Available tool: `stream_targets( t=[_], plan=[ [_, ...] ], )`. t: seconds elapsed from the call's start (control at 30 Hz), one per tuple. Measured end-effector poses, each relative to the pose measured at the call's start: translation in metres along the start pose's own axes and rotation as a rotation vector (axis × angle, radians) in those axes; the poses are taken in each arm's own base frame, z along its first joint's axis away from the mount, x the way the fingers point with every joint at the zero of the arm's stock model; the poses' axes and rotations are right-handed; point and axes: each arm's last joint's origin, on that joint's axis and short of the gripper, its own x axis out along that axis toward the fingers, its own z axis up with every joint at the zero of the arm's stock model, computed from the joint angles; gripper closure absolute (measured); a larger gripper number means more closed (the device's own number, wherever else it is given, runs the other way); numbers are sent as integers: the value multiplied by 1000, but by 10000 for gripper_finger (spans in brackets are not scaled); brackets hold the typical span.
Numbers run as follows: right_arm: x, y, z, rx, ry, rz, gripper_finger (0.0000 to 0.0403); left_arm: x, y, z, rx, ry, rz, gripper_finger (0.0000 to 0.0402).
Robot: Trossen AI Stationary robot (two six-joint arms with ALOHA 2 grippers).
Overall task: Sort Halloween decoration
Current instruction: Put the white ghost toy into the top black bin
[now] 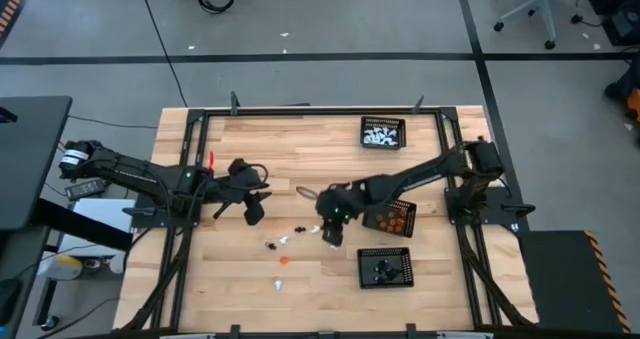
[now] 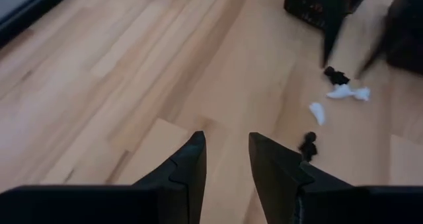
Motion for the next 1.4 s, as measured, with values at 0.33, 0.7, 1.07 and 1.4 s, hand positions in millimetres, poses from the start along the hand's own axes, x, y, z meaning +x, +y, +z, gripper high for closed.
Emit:
stream_targets(
  t=[0.33, 0.7, 1.07, 1.4],
  plan=[
    [28, 32, -25, -67, 96, -117, 186, 4, 9, 5, 22, -17, 41, 278],
    [35, 42, -40, -161, 115, -191, 162, 5, 12, 8, 33, -29, 48, 278],
    [53, 45, -52, -154, 127, -221, 187, 5, 12, 7, 40, -21, 51, 278],
    [52, 44, -52, -157, 113, -239, 264, 5, 12, 7, 36, -20, 51, 278]
  ],
)
